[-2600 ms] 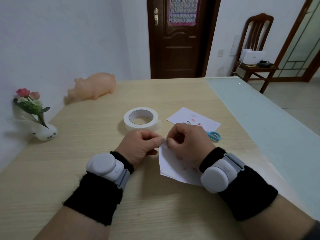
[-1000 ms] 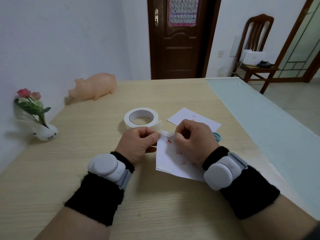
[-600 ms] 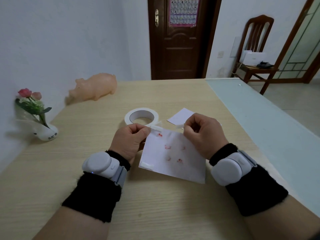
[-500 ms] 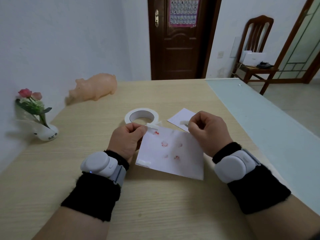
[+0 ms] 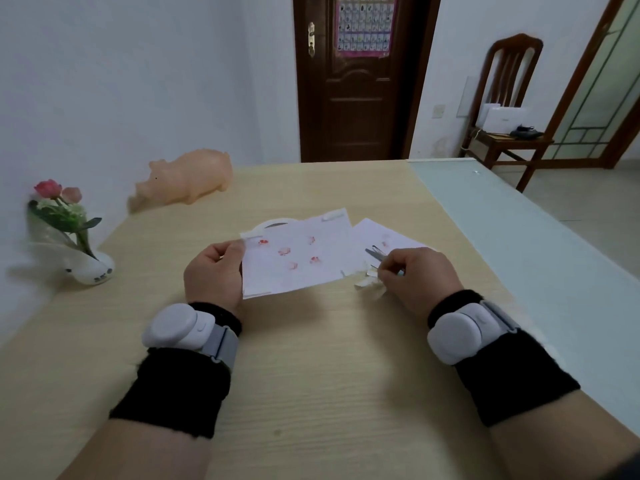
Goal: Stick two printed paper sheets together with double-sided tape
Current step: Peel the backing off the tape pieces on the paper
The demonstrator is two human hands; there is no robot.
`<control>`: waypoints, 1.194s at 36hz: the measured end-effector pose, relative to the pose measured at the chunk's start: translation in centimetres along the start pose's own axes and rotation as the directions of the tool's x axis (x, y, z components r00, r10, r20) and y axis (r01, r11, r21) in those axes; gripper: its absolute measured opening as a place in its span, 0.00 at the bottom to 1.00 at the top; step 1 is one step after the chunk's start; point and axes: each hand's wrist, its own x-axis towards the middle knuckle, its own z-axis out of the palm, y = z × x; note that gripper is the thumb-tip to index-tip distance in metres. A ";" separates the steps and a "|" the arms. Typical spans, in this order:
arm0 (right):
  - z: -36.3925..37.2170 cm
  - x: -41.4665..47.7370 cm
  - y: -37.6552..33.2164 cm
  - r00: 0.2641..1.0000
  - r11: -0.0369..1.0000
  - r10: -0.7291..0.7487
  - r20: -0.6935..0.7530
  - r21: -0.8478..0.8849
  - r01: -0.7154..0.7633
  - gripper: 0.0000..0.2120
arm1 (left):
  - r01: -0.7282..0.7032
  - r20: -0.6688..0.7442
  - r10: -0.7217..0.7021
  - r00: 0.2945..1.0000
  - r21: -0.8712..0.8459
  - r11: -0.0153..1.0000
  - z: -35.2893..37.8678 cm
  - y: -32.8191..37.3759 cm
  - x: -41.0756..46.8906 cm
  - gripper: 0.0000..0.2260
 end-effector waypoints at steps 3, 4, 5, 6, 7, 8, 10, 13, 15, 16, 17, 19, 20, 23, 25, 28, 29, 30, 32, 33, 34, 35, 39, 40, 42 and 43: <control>-0.1 0.0 0.1 1.000 0.999 -0.005 0.018 -0.038 0.006 0.05 | 0.014 -0.004 -0.014 1.000 -0.002 1.000 -0.1 -0.1 0.1 0.05; -0.1 0.0 0.1 1.000 0.999 0.001 0.021 -0.035 0.000 0.04 | 0.027 -0.009 -0.028 1.000 -0.016 0.999 -0.1 -0.2 0.2 0.05; -0.1 0.0 0.1 1.000 1.000 0.008 0.021 -0.030 -0.008 0.05 | 0.040 -0.016 -0.041 0.999 -0.031 0.999 -0.1 -0.2 0.3 0.06; -0.1 0.1 0.2 1.000 1.000 0.015 0.017 -0.024 -0.014 0.05 | 0.050 -0.025 -0.051 0.998 -0.044 0.998 -0.1 -0.3 0.3 0.06; 0.0 0.1 0.2 1.000 1.000 0.022 0.015 -0.017 -0.021 0.05 | 0.055 -0.032 -0.057 0.998 -0.051 0.997 -0.1 -0.3 0.4 0.06; 0.0 0.1 0.3 1.000 1.000 0.029 0.012 -0.013 -0.028 0.06 | 0.059 -0.036 -0.061 0.998 -0.057 0.997 -0.1 -0.4 0.4 0.07; 0.2 0.2 0.2 0.999 0.999 0.041 0.000 -0.006 -0.041 0.08 | 0.065 -0.032 -0.067 0.997 -0.070 0.995 -0.1 -0.4 0.4 0.07; 0.3 0.2 0.1 0.999 1.000 0.031 -0.045 0.001 -0.031 0.11 | 0.063 -0.026 -0.065 0.998 -0.062 0.996 -0.1 -0.4 0.4 0.08; 0.4 0.2 0.0 0.998 1.000 0.021 -0.055 -0.001 -0.021 0.10 | 0.061 -0.028 -0.062 0.998 -0.056 0.997 -0.1 -0.6 0.5 0.08; 0.4 0.2 0.1 0.999 1.000 0.016 -0.052 -0.007 -0.017 0.09 | 0.060 -0.028 -0.062 0.998 -0.056 0.997 -0.2 -0.6 0.5 0.08; 0.4 0.2 0.1 0.999 1.000 0.012 -0.046 -0.014 -0.013 0.08 | 0.059 -0.027 -0.060 0.998 -0.055 0.997 -0.2 -0.6 0.5 0.08; 0.3 0.1 0.2 1.000 1.000 0.002 -0.031 -0.025 -0.003 0.06 | 0.051 -0.024 -0.052 0.998 -0.045 0.998 -0.1 -0.5 0.6 0.08; 0.2 0.1 0.2 1.000 0.999 -0.002 -0.021 -0.032 0.001 0.05 | 0.047 -0.025 -0.048 0.999 -0.041 0.998 -0.1 -0.4 0.5 0.08; 0.0 -0.1 0.1 1.000 0.998 0.003 0.016 -0.069 -0.001 0.05 | 0.046 -0.028 -0.048 0.998 -0.053 0.998 0.0 -0.4 0.5 0.08; -0.2 -0.1 0.0 1.000 0.996 -0.002 0.023 -0.085 0.004 0.06 | 0.048 -0.024 -0.050 0.998 -0.060 0.997 0.0 -0.4 0.5 0.08; -0.4 -0.1 -0.2 0.999 0.996 -0.026 0.027 -0.079 0.028 0.09 | 0.051 -0.023 -0.052 0.998 -0.062 0.997 0.1 -0.5 0.5 0.08; -0.5 -0.1 -0.2 0.999 0.996 -0.034 0.037 -0.077 0.037 0.09 | 0.052 -0.024 -0.053 0.998 -0.067 0.996 0.1 -0.6 0.6 0.08; -0.5 -0.2 -0.2 0.998 0.996 -0.041 0.050 -0.074 0.045 0.08 | 0.054 -0.023 -0.056 0.998 -0.073 0.996 0.1 -0.6 0.6 0.08; -0.7 -0.2 -0.2 0.996 0.996 -0.053 0.073 -0.065 0.058 0.06 | 0.060 -0.017 -0.062 0.998 -0.083 0.995 0.0 -0.7 0.7 0.08; -0.8 -0.2 -0.2 0.995 0.996 -0.056 0.079 -0.060 0.061 0.06 | 0.065 -0.014 -0.067 0.998 -0.091 0.994 0.0 -0.8 0.7 0.08; -0.9 -0.2 -0.1 0.995 0.997 -0.054 0.080 -0.055 0.059 0.06 | 0.072 -0.010 -0.073 0.997 -0.100 0.992 0.0 -0.8 0.8 0.08; -1.0 -0.2 0.0 0.996 0.998 -0.046 0.076 -0.045 0.049 0.06 | 0.078 -0.006 -0.079 0.997 -0.109 0.991 0.0 -0.8 0.8 0.07; -1.1 -0.2 0.2 0.999 1.000 -0.005 0.041 0.007 0.005 0.05 | 0.065 -0.008 -0.066 0.998 -0.105 0.992 0.1 -0.7 0.6 0.07; -1.0 -0.2 0.2 0.999 1.000 -0.002 0.032 0.005 0.001 0.07 | 0.060 -0.010 -0.062 0.998 -0.103 0.993 0.1 -0.7 0.6 0.07; -0.8 -0.2 0.3 1.000 1.000 0.001 0.017 -0.003 -0.001 0.10 | 0.059 -0.009 -0.061 0.998 -0.102 0.993 0.1 -0.7 0.6 0.07; -0.7 -0.1 0.3 1.000 1.000 0.001 0.015 -0.005 -0.001 0.11 | 0.062 -0.008 -0.064 0.998 -0.100 0.993 0.1 -0.7 0.6 0.07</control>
